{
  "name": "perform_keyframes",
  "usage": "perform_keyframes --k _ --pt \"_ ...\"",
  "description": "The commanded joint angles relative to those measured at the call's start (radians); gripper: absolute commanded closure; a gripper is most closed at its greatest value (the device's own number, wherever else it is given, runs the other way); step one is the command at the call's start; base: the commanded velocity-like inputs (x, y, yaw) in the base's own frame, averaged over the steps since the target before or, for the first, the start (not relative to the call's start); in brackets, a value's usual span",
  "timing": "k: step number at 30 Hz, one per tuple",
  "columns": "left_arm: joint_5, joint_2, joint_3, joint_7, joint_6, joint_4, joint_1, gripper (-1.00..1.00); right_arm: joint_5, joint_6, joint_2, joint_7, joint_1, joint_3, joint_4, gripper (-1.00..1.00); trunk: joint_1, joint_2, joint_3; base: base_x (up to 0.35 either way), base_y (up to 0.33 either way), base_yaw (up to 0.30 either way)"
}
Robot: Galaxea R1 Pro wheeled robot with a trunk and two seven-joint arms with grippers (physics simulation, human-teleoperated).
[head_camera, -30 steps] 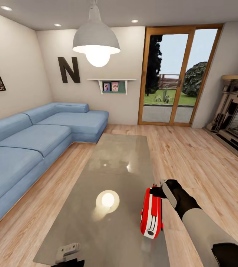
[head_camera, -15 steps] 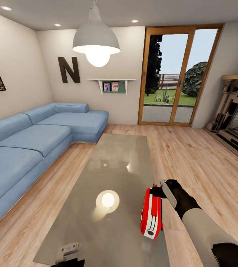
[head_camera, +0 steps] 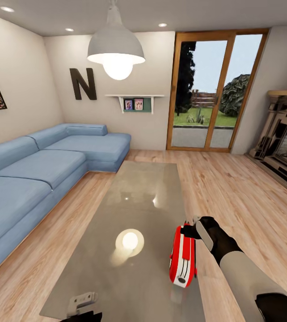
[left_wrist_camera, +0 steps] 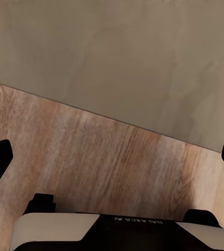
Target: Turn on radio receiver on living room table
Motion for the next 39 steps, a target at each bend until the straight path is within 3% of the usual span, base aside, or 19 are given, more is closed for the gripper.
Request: perform_keyframes --k 1,12,27,36,39 --pt "0.0 0.0 0.0 0.0 0.0 0.0 0.0 -1.0 0.0 0.0 0.0 0.0 0.0 0.0 0.0 -1.0 0.004 -0.007 -0.003 0.0 0.0 0.0" --pt "0.0 0.0 0.0 0.0 0.0 0.0 0.0 -1.0 -0.002 0.0 0.0 0.001 0.0 0.001 0.0 -1.0 0.004 -0.007 -0.003 0.0 0.0 0.0" --pt "0.0 0.0 0.0 0.0 0.001 -0.001 0.0 -1.0 -0.003 0.0 0.0 -0.002 0.0 0.0 0.0 -1.0 0.061 -0.112 -0.05 0.0 0.0 0.0" --pt "0.001 0.0 0.0 0.0 0.002 -0.001 0.0 -1.0 -0.003 0.0 0.0 -0.003 0.0 0.0 0.0 -1.0 0.061 -0.112 -0.05 0.0 0.0 0.0" --pt "0.0 0.0 0.0 0.0 0.002 0.0 0.0 -1.0 -0.003 0.001 0.0 -0.002 0.0 0.0 0.0 -1.0 0.073 -0.133 -0.06 0.0 0.0 0.0"
